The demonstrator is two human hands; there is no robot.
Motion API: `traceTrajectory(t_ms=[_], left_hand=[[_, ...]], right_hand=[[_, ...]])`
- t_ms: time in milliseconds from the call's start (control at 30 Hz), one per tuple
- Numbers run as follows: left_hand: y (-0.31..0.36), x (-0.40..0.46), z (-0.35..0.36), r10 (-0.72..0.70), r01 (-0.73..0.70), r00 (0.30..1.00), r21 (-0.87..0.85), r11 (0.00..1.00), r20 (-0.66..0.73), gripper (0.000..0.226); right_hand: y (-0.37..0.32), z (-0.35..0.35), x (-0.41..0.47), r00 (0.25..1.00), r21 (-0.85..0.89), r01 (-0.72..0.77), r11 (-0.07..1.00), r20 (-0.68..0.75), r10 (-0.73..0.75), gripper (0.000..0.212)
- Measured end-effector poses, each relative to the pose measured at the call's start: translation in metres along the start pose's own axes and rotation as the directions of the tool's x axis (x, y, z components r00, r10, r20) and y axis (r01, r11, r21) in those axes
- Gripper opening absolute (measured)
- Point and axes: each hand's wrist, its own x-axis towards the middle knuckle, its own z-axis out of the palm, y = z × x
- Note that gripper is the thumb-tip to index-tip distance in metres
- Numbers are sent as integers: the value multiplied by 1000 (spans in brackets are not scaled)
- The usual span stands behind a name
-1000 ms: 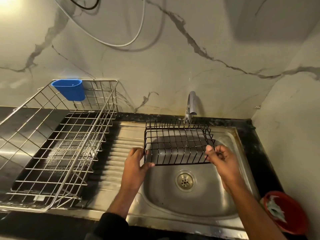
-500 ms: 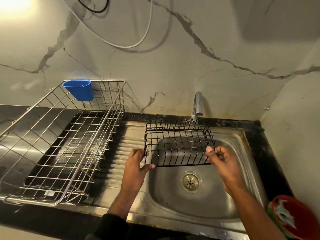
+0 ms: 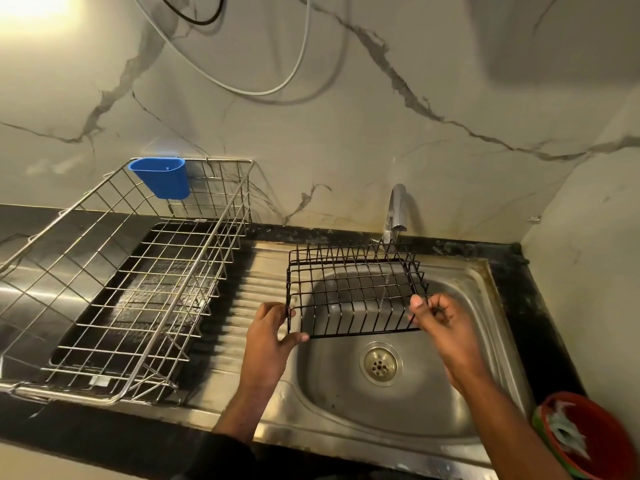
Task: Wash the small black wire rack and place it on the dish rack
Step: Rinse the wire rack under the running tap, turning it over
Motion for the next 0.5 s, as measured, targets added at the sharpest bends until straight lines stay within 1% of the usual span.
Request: traceTrajectory(t_ms=[167,367,500], left_hand=[[3,-2,-4,-14,14,1000,27,1000,-3,43],[5,-7,-9,-40,40,999,11,999,-2,43],[4,-10,-10,-36,35,999,35,999,22,43]], right_hand=[[0,-2,5,999,-27,26,999,28,-25,49],[1,0,7,998,-34,43,999,48,-41,55],[2,0,3,999,-36,28,999,40,-26,51]])
